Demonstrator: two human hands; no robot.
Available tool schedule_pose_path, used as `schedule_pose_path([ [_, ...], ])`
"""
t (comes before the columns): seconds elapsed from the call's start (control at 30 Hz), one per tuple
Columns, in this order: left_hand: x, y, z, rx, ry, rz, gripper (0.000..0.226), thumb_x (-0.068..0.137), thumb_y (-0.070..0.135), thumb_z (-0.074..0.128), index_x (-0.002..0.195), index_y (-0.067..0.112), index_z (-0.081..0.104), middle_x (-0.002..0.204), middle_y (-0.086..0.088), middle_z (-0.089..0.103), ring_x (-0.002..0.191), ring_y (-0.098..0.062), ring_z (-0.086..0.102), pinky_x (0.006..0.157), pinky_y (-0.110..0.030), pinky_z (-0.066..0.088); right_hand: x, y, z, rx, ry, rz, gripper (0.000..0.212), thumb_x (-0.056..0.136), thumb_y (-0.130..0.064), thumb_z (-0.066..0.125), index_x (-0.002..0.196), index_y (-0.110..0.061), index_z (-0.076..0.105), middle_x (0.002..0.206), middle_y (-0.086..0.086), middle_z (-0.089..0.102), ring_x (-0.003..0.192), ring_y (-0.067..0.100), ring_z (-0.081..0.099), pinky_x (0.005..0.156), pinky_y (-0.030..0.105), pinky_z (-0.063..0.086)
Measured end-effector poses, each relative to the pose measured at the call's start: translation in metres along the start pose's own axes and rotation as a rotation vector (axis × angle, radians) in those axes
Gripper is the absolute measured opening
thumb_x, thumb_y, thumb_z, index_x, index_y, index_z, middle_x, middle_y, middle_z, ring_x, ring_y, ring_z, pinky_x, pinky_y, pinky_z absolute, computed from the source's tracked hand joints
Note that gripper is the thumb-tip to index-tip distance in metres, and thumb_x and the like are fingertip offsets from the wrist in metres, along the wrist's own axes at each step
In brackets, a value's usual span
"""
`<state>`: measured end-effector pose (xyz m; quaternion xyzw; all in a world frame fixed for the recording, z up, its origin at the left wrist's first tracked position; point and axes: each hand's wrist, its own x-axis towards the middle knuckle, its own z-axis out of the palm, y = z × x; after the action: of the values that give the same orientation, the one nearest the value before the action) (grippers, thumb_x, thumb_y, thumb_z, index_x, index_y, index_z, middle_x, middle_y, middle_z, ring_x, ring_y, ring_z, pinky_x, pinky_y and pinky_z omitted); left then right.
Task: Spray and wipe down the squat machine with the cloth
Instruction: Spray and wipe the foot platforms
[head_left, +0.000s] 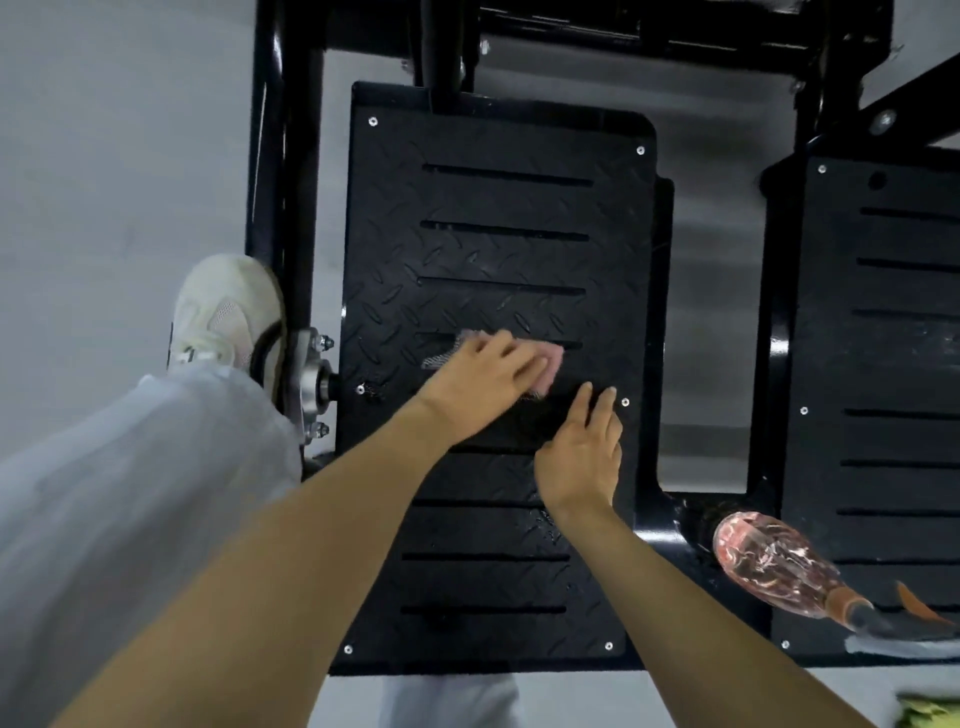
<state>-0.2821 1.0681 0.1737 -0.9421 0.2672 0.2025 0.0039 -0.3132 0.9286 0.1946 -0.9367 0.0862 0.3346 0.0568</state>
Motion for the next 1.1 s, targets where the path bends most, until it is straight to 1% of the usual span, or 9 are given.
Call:
schedule_pose_path([
  [0.13,-0.038,-0.063,0.0,-0.18,0.011,-0.568,0.076,0.081,-0.001,0.055,0.147,0.013,0.021,0.136,-0.015,0.031,0.117,-0.034,0.036,0.089,-0.041,0.047,-0.002,0.0,-0.001,-0.005,-0.041,-0.008,0.078,0.092,-0.007,0.044,0.152,-0.009,-0.005,0.158,0.014,-0.012,0.145,0.03,0.004,0.119,0.04,0.016],
  [0.2,-0.053,-0.081,0.005,-0.274,0.041,-0.672,0.074,0.079,-0.006,0.055,0.146,0.014,0.029,0.134,-0.014,0.033,0.114,-0.034,0.037,0.079,-0.041,0.051,-0.003,0.001,-0.001,0.005,-0.049,0.0,0.078,0.091,-0.007,0.044,0.153,-0.01,-0.004,0.158,0.014,-0.012,0.145,0.03,0.005,0.119,0.04,0.016],
  [0.37,-0.06,-0.059,0.0,-0.331,-0.044,-0.686,0.073,0.079,-0.007,0.054,0.143,0.014,0.027,0.138,-0.014,0.027,0.118,-0.033,0.034,0.076,-0.036,0.049,-0.005,0.007,-0.003,-0.015,-0.078,-0.006,0.077,0.092,-0.011,0.045,0.152,-0.009,-0.004,0.158,0.013,-0.013,0.145,0.029,0.005,0.118,0.041,0.017],
  [0.53,-0.071,-0.005,0.009,-0.229,-0.16,-0.221,0.083,0.083,-0.001,0.055,0.151,0.016,0.01,0.139,-0.009,0.019,0.121,-0.028,0.031,0.087,-0.036,0.048,-0.009,0.015,-0.007,-0.082,-0.1,-0.035,0.078,0.093,-0.018,0.048,0.152,-0.007,-0.003,0.158,0.014,-0.013,0.145,0.03,0.004,0.118,0.042,0.017],
  [0.6,-0.077,-0.017,0.012,-0.135,-0.186,-0.168,0.088,0.082,-0.002,0.056,0.151,0.018,0.006,0.139,-0.008,0.017,0.122,-0.028,0.029,0.096,-0.038,0.044,-0.009,0.017,-0.008,-0.09,-0.117,-0.03,0.079,0.094,-0.018,0.047,0.152,-0.007,-0.004,0.158,0.015,-0.015,0.145,0.03,0.004,0.118,0.041,0.018],
  [0.77,-0.097,-0.042,0.018,-0.285,-0.079,-0.758,0.077,0.082,-0.004,0.056,0.147,0.012,0.018,0.136,-0.014,0.029,0.121,-0.031,0.035,0.083,-0.034,0.051,-0.006,0.022,-0.013,-0.081,-0.131,-0.015,0.08,0.094,-0.019,0.047,0.152,-0.005,-0.007,0.158,0.012,-0.015,0.146,0.028,0.003,0.117,0.04,0.019],
  [0.83,-0.094,-0.031,0.017,-0.351,-0.073,-0.836,0.076,0.084,-0.004,0.053,0.148,0.009,0.016,0.137,-0.016,0.027,0.12,-0.032,0.034,0.085,-0.033,0.049,-0.005,0.023,-0.015,-0.067,-0.144,-0.007,0.08,0.094,-0.018,0.048,0.152,-0.005,-0.006,0.159,0.012,-0.013,0.146,0.028,0.004,0.117,0.041,0.022],
  [0.97,-0.084,0.013,0.017,-0.426,-0.134,-0.595,0.084,0.081,-0.005,0.054,0.15,0.009,0.006,0.137,-0.014,0.019,0.116,-0.03,0.034,0.092,-0.037,0.048,-0.005,0.021,-0.016,-0.042,-0.175,0.012,0.079,0.094,-0.018,0.047,0.152,-0.005,-0.006,0.16,0.01,-0.01,0.146,0.026,0.007,0.115,0.042,0.026],
  [1.1,-0.085,0.029,0.016,-0.252,-0.18,-0.332,0.091,0.08,-0.005,0.059,0.15,0.006,0.001,0.138,-0.012,0.018,0.114,-0.029,0.036,0.09,-0.036,0.047,-0.01,0.017,-0.014,-0.048,-0.202,0.002,0.078,0.095,-0.019,0.045,0.152,-0.005,-0.006,0.16,0.012,-0.008,0.145,0.028,0.014,0.115,0.043,0.026],
])
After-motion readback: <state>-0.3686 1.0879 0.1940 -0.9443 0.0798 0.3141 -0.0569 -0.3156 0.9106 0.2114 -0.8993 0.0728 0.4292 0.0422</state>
